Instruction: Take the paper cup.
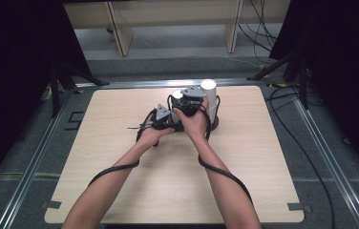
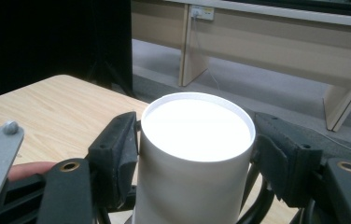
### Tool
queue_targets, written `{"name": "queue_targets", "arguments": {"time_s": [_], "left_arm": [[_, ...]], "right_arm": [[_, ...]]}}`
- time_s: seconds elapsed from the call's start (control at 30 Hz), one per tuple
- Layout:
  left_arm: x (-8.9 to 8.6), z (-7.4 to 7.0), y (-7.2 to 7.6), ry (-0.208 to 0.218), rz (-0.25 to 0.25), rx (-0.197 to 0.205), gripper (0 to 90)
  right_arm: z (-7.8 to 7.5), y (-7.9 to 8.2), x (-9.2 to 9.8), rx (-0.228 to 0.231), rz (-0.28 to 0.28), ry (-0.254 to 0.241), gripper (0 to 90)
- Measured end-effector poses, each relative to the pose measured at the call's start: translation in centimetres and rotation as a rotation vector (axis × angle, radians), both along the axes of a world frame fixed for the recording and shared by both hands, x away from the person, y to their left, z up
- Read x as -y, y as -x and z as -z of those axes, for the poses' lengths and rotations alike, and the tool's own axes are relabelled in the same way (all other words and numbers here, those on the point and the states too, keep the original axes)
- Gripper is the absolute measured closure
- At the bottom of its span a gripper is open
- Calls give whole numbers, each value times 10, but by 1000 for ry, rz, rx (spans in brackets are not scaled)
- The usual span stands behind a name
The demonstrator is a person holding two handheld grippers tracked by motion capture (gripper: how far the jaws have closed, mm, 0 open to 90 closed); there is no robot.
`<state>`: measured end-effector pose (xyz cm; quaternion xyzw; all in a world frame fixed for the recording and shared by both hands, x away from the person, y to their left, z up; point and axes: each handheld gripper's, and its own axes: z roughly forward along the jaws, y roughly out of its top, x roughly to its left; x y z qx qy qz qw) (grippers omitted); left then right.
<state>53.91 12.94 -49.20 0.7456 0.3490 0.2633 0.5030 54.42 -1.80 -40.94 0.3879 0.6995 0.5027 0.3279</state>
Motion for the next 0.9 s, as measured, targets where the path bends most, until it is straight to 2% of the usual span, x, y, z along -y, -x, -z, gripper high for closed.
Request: {"name": "queue_targets", "arguments": {"time_s": [0.03,0.13,0.2,0.27,0.3,0.4,0.47,0.5,0.6,0.63,0.7,0.73,0.87,0.9], "left_arm": [[0,0,0,-2,-2,2,290],[0,0,1,-8,3,7,292],[0,0,1,-11,4,7,294],[0,0,1,-14,3,7,296],[0,0,1,-17,4,9,297],[0,0,2,-21,3,14,301],[0,0,2,-25,3,14,301],[0,0,2,-25,3,14,302],[0,0,2,-27,3,14,302],[0,0,2,-22,3,15,302],[0,0,2,-24,3,18,302],[0,0,2,-25,3,18,302],[1,0,2,-19,0,18,303],[1,0,2,-20,-1,17,303]], "right_arm": [[1,1,-2,-19,19,-12,334],[2,-1,-3,-12,16,-25,333],[3,1,-5,-42,26,-38,332],[3,0,-4,-35,26,-29,334],[4,0,-3,-16,25,-18,338],[4,1,-4,-39,33,-53,344],[4,1,-4,-19,31,-60,347],[3,2,-3,-8,34,-47,347],[0,3,-3,-4,31,-54,351],[-1,4,-4,-10,29,-72,352],[-3,4,-3,3,22,-61,353],[-6,4,-3,12,21,-74,355],[-13,7,-1,20,16,-67,357],[-14,7,-2,18,14,-79,357]]}}
